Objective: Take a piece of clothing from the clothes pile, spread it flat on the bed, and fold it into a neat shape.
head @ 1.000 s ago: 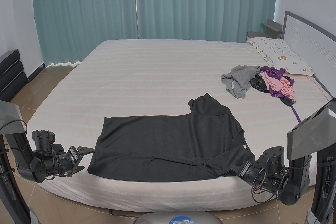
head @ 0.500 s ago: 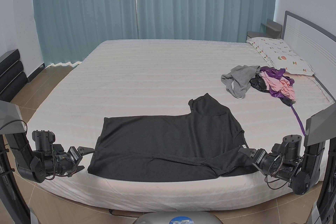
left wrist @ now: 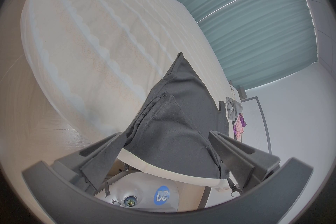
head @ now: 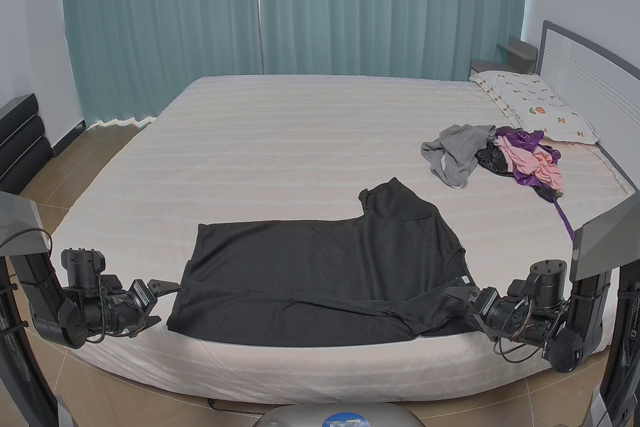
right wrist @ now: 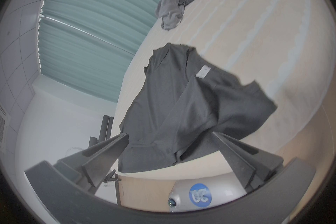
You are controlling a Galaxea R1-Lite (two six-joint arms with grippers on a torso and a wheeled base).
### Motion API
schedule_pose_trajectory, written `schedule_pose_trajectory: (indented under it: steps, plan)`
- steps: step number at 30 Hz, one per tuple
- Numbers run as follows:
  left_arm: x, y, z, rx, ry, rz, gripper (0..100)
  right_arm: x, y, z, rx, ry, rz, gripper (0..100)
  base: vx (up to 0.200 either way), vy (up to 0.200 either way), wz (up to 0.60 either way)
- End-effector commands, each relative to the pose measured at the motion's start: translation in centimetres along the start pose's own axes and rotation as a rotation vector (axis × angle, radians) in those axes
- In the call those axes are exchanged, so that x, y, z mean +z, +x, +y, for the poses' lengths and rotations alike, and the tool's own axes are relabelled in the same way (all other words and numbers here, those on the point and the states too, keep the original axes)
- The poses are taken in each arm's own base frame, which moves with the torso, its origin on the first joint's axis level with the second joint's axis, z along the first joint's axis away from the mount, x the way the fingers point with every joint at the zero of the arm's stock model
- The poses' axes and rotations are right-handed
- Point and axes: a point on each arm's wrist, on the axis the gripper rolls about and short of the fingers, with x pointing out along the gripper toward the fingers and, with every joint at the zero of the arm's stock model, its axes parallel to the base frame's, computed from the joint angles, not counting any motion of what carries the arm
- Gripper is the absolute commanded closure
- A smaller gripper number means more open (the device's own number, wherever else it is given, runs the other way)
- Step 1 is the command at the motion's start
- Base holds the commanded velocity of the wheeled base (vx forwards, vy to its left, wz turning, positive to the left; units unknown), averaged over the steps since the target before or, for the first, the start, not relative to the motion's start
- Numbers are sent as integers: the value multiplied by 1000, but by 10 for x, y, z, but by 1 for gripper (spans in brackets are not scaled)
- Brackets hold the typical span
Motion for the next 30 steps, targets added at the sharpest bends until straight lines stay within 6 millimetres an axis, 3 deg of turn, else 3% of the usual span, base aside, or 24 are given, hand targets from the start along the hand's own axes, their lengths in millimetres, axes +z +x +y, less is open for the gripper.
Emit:
schedule_pose_trajectory:
  steps: [1, 17, 23, 30]
  plan:
    - [0, 1, 1, 3, 0, 3, 0, -12, 0, 9, 18, -9, 23, 0, 0, 0, 0]
    - [0, 1, 1, 2, 2, 2, 0, -24, 19, 8, -8, -29, 23, 0, 0, 0, 0]
    - [0, 1, 1, 2, 2, 2, 0, -21, 35, 6, -48, -10, -69, 0, 0, 0, 0]
    - [0, 1, 1, 2, 0, 0, 0, -29, 30, 14, -113, -64, -180, 0, 0, 0, 0]
